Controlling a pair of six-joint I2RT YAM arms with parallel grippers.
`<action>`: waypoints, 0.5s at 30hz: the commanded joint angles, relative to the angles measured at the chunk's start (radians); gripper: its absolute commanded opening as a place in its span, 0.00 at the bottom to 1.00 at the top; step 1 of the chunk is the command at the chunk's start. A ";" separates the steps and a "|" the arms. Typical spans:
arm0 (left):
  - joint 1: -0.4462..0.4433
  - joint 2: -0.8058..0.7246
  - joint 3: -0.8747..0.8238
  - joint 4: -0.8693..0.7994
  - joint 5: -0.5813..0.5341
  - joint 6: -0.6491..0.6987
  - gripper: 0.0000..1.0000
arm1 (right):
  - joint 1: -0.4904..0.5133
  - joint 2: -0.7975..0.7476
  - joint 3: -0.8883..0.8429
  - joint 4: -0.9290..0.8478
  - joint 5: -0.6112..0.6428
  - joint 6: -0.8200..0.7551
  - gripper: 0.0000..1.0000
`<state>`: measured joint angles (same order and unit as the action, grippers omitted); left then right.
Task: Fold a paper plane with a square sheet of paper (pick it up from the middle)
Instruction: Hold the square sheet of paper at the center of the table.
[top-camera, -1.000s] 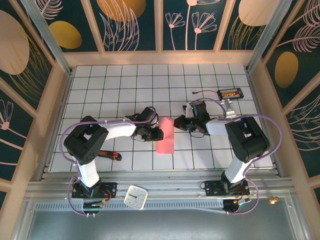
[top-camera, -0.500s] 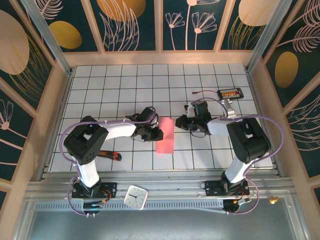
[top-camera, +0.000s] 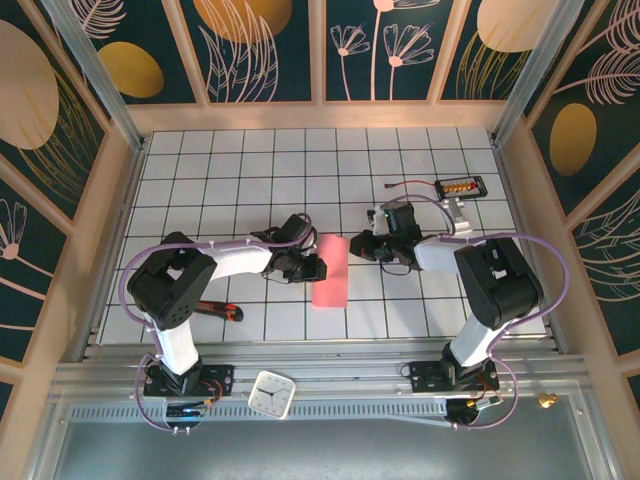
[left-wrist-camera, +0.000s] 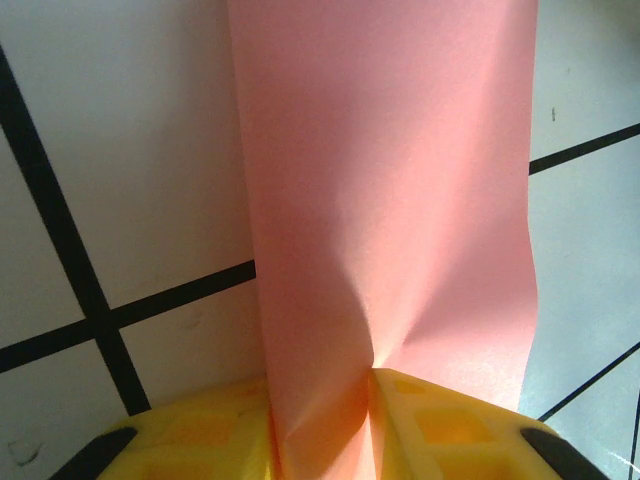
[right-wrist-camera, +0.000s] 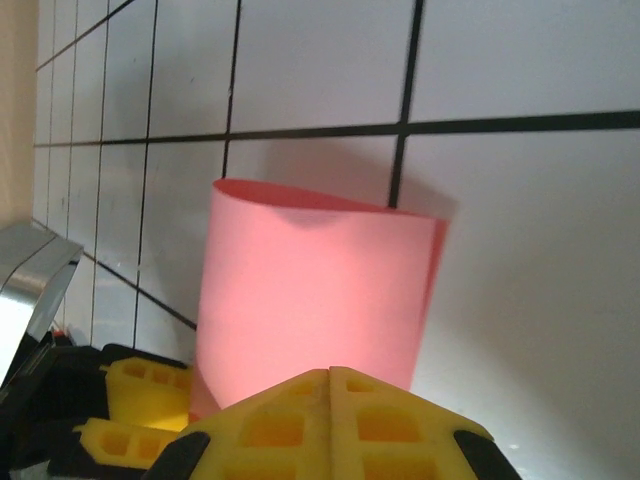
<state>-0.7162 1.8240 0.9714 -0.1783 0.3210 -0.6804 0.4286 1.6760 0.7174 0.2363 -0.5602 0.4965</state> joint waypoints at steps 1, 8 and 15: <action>0.012 0.080 -0.056 -0.089 -0.169 0.021 0.30 | 0.037 -0.006 -0.008 0.027 -0.035 0.006 0.00; 0.012 0.080 -0.056 -0.087 -0.167 0.020 0.30 | 0.076 0.024 -0.019 0.052 -0.046 0.022 0.00; 0.012 0.075 -0.059 -0.089 -0.170 0.020 0.30 | 0.090 0.050 -0.021 0.055 -0.046 0.030 0.00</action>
<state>-0.7189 1.8233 0.9707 -0.1768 0.3149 -0.6804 0.5053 1.7058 0.7067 0.2657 -0.5938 0.5114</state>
